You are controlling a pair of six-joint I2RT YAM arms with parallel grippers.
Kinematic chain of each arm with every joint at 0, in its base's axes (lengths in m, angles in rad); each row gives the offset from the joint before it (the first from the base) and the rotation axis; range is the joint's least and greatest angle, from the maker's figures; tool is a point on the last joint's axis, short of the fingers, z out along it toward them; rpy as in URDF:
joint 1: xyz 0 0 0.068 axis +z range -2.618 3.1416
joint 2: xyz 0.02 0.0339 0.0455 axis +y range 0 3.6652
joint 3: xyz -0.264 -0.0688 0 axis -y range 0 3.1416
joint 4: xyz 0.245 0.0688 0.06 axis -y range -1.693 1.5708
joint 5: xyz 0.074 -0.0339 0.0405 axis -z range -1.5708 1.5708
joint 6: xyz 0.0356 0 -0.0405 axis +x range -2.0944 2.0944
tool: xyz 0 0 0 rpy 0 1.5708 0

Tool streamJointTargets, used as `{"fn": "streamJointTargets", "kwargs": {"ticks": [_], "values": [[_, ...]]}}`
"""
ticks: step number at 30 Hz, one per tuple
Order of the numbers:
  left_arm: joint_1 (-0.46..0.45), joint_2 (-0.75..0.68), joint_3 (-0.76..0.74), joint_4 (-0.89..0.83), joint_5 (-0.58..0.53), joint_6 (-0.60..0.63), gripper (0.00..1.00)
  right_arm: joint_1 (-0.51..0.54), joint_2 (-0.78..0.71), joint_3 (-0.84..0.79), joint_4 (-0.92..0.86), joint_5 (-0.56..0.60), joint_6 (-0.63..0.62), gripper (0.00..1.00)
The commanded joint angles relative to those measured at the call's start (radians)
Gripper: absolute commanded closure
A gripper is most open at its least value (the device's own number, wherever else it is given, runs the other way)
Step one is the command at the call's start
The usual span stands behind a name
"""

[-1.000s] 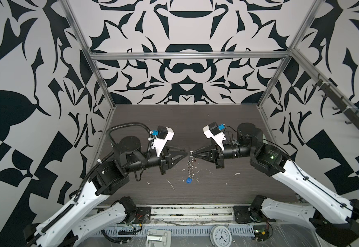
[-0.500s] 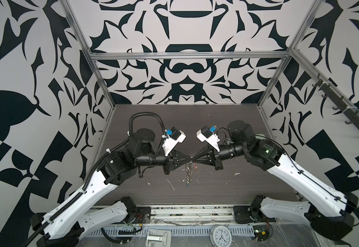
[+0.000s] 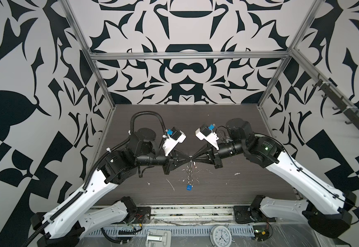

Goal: Remove the keys from the keyring

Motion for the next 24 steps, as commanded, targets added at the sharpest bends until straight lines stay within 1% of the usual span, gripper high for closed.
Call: {"fn": "streamJointTargets", "kwargs": {"ticks": [1, 3, 6, 9, 10, 13, 16, 19, 21, 22, 23, 24], "values": [[-0.002, 0.004, 0.043, -0.020, 0.000, 0.013, 0.91, 0.000, -0.006, 0.045, 0.024, -0.025, -0.017, 1.00], [-0.002, 0.008, 0.045, -0.020, 0.000, 0.012, 0.90, 0.000, -0.003, 0.043, 0.022, -0.025, -0.016, 1.00], [-0.002, 0.007, 0.048, -0.017, -0.004, 0.010, 0.78, -0.001, -0.004, 0.044, 0.022, -0.022, -0.017, 1.00], [-0.002, 0.001, 0.045, -0.009, -0.006, 0.009, 0.77, 0.000, -0.008, 0.042, 0.022, -0.018, -0.017, 1.00], [-0.002, 0.001, 0.045, -0.009, -0.005, 0.010, 0.79, 0.000, -0.007, 0.040, 0.022, -0.019, -0.017, 1.00], [-0.002, 0.011, 0.046, -0.011, 0.004, 0.009, 0.92, 0.000, -0.007, 0.039, 0.026, -0.019, -0.015, 1.00], [-0.002, 0.021, 0.050, -0.011, 0.002, 0.004, 1.00, -0.001, -0.007, 0.039, 0.031, -0.018, -0.010, 1.00], [-0.002, 0.018, 0.036, 0.021, -0.009, -0.009, 1.00, 0.000, -0.008, 0.031, 0.048, -0.020, -0.001, 1.00], [-0.002, 0.002, 0.008, 0.067, -0.040, -0.020, 1.00, 0.000, -0.021, 0.013, 0.094, -0.014, 0.026, 1.00], [-0.002, -0.019, -0.017, 0.110, -0.061, -0.030, 1.00, 0.000, -0.035, -0.002, 0.129, 0.000, 0.035, 0.96], [-0.002, -0.042, -0.046, 0.156, -0.076, -0.032, 1.00, -0.001, -0.054, -0.025, 0.170, 0.017, 0.047, 0.88], [-0.002, -0.064, -0.072, 0.196, -0.094, -0.036, 1.00, 0.000, -0.074, -0.049, 0.210, 0.038, 0.058, 0.78]]}}
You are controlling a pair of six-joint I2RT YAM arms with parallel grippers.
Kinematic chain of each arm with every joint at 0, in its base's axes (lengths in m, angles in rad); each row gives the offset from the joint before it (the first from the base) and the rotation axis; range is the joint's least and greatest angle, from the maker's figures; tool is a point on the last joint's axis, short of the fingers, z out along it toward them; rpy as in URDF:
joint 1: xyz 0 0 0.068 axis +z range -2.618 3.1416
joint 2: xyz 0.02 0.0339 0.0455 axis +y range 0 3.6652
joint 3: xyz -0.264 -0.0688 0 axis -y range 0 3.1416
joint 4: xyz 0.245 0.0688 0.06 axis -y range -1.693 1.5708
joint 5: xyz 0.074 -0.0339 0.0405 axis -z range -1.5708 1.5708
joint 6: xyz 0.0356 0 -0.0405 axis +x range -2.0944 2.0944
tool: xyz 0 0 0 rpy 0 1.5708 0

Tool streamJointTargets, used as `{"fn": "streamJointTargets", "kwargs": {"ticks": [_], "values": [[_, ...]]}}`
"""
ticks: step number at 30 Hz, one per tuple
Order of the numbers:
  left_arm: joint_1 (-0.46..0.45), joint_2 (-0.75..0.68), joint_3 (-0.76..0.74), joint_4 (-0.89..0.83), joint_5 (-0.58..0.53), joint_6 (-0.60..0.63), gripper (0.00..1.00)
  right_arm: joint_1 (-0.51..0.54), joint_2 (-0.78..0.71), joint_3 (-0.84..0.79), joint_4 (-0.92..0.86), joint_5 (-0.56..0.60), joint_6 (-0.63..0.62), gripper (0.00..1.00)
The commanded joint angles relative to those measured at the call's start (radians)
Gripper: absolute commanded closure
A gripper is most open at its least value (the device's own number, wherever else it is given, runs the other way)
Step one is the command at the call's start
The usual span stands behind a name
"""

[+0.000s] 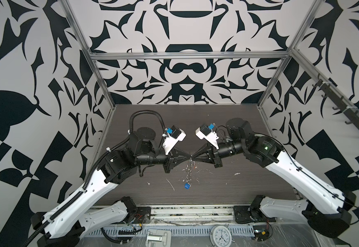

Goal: Remove the keys from the keyring

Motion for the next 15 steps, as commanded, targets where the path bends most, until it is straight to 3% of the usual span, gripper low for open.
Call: {"fn": "streamJointTargets", "kwargs": {"ticks": [1, 6, 10, 15], "values": [[-0.002, -0.069, -0.078, 0.175, -0.071, -0.026, 1.00, 0.005, -0.085, -0.055, 0.220, 0.043, 0.045, 0.69], [-0.002, -0.142, -0.183, 0.337, -0.085, -0.041, 1.00, 0.008, -0.212, -0.235, 0.528, 0.161, 0.103, 0.52], [-0.002, -0.188, -0.246, 0.435, -0.091, -0.059, 1.00, 0.011, -0.263, -0.379, 0.742, 0.226, 0.149, 0.51], [-0.002, -0.207, -0.273, 0.484, -0.051, -0.070, 1.00, 0.021, -0.259, -0.454, 0.875, 0.233, 0.192, 0.51]]}}
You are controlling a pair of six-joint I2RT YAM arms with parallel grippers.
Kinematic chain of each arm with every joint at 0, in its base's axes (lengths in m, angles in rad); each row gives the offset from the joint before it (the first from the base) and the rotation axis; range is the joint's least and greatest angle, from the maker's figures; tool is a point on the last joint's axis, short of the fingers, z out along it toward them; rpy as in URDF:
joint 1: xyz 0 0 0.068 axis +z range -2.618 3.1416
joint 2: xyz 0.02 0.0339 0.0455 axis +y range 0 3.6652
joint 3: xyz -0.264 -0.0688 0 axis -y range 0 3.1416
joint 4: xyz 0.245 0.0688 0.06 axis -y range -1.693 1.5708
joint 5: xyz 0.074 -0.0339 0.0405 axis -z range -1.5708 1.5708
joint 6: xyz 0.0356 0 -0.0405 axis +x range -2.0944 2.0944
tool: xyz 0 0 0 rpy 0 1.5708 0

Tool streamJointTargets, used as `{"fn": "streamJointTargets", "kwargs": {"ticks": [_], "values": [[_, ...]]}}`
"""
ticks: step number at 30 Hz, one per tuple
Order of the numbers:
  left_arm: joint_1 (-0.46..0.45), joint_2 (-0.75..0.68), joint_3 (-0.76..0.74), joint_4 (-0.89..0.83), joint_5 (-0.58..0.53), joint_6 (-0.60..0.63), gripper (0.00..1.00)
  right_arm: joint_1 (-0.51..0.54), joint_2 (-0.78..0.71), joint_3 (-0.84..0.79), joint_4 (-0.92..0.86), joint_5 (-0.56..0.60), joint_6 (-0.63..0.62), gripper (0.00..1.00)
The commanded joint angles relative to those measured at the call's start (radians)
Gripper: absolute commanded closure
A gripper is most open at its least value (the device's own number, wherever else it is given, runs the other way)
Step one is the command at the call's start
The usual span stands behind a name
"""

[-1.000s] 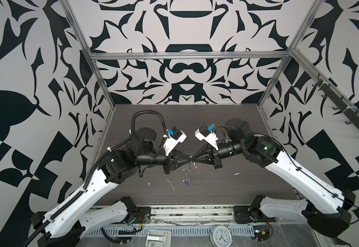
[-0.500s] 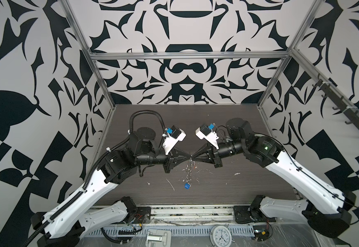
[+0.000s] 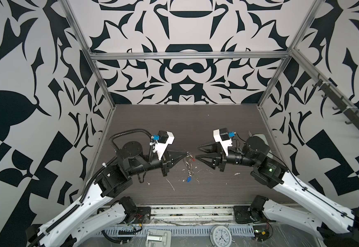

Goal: Remove the keys from the keyring

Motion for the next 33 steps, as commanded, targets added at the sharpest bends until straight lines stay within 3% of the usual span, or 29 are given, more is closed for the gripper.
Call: {"fn": "streamJointTargets", "kwargs": {"ticks": [1, 4, 10, 15, 17, 20, 22, 25, 33], "values": [[-0.001, -0.013, -0.004, 0.112, 0.030, -0.019, 1.00, 0.010, 0.007, -0.015, 0.208, 0.018, 0.049, 0.52], [-0.001, 0.000, 0.000, 0.110, 0.044, -0.028, 1.00, 0.015, 0.022, -0.011, 0.224, -0.021, 0.056, 0.60], [-0.001, -0.005, -0.010, 0.130, 0.041, -0.040, 1.00, 0.032, 0.029, -0.009, 0.219, -0.048, 0.047, 0.64], [-0.001, -0.002, -0.010, 0.137, 0.046, -0.046, 1.00, 0.042, 0.031, -0.008, 0.209, -0.064, 0.039, 0.76], [-0.001, -0.007, -0.014, 0.141, 0.027, -0.048, 1.00, 0.049, 0.035, -0.008, 0.205, -0.072, 0.039, 0.73], [-0.001, -0.023, -0.033, 0.172, 0.006, -0.058, 1.00, 0.069, 0.033, -0.016, 0.189, -0.047, 0.023, 0.57], [-0.001, -0.025, -0.035, 0.179, 0.007, -0.060, 1.00, 0.085, 0.029, -0.029, 0.187, -0.009, 0.008, 0.55], [-0.001, -0.016, -0.030, 0.179, 0.018, -0.061, 1.00, 0.095, 0.035, -0.029, 0.171, 0.026, -0.005, 0.56], [-0.001, -0.028, -0.029, 0.164, 0.017, -0.062, 1.00, 0.098, 0.018, -0.038, 0.145, 0.096, -0.017, 0.72]]}}
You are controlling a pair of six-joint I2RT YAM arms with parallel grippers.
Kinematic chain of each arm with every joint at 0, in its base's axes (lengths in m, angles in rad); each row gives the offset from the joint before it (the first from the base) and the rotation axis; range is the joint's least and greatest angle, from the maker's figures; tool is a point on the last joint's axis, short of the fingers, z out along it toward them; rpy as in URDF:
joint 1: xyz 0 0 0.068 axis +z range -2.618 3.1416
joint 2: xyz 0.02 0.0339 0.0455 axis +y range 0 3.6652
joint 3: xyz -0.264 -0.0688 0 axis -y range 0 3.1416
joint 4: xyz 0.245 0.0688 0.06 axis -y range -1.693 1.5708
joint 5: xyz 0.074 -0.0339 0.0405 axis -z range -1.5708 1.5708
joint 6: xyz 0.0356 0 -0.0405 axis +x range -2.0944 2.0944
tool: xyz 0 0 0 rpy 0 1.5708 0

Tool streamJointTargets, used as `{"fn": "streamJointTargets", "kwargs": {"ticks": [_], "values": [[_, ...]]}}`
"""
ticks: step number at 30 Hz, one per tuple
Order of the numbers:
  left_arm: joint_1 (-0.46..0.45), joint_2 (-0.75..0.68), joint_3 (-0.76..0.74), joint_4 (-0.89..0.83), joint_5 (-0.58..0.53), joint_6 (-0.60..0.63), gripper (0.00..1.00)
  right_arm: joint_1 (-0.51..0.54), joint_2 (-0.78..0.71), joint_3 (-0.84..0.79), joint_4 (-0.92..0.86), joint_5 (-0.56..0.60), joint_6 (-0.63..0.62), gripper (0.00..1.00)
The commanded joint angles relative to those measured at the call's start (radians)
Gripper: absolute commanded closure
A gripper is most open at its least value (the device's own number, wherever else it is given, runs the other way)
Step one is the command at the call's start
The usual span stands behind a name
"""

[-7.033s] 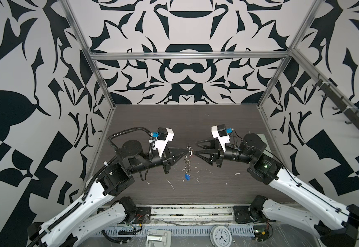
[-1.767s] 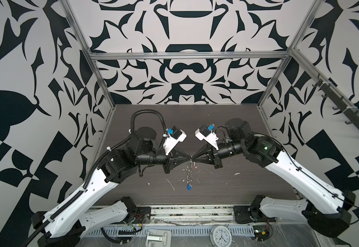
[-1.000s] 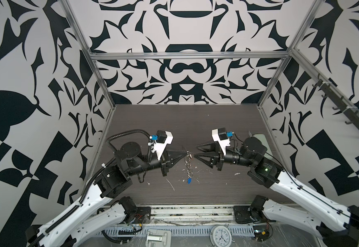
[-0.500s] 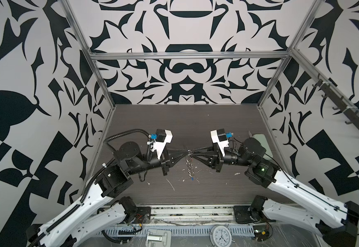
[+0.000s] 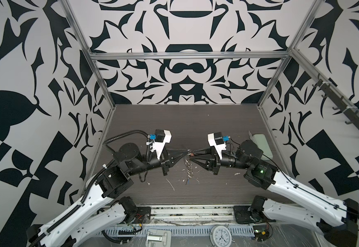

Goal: Remove the keys from the keyring

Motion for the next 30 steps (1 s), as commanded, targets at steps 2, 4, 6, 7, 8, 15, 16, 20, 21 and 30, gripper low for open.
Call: {"fn": "streamJointTargets", "kwargs": {"ticks": [2, 4, 6, 7, 8, 15, 16, 20, 21, 30], "values": [[-0.001, -0.023, -0.001, 0.041, -0.002, -0.005, 1.00, 0.005, -0.023, 0.000, 0.015, 0.043, -0.015, 0.75], [-0.001, -0.026, -0.002, 0.040, -0.003, -0.005, 1.00, 0.004, -0.025, -0.001, 0.010, 0.051, -0.017, 0.78], [-0.001, -0.026, -0.004, 0.040, -0.003, -0.006, 1.00, 0.004, -0.030, -0.001, 0.004, 0.055, -0.019, 0.82], [-0.001, -0.027, -0.004, 0.042, -0.001, -0.006, 1.00, 0.005, -0.029, 0.000, 0.001, 0.057, -0.023, 0.84], [-0.001, -0.025, -0.004, 0.044, -0.002, -0.007, 1.00, 0.005, -0.028, 0.002, -0.001, 0.058, -0.022, 0.87], [-0.001, -0.032, -0.027, 0.105, -0.052, -0.041, 1.00, 0.015, -0.017, 0.016, -0.039, 0.052, -0.062, 1.00], [-0.001, -0.037, -0.034, 0.120, -0.063, -0.051, 1.00, 0.022, -0.019, 0.020, -0.060, 0.067, -0.081, 1.00], [-0.001, -0.042, -0.043, 0.140, -0.102, -0.067, 1.00, 0.064, -0.027, 0.027, -0.129, 0.141, -0.156, 1.00], [-0.001, -0.039, -0.046, 0.142, -0.105, -0.070, 1.00, 0.078, -0.024, 0.030, -0.147, 0.157, -0.174, 1.00], [-0.001, -0.040, -0.051, 0.157, -0.096, -0.079, 1.00, 0.163, 0.014, 0.048, -0.240, 0.231, -0.263, 1.00]]}}
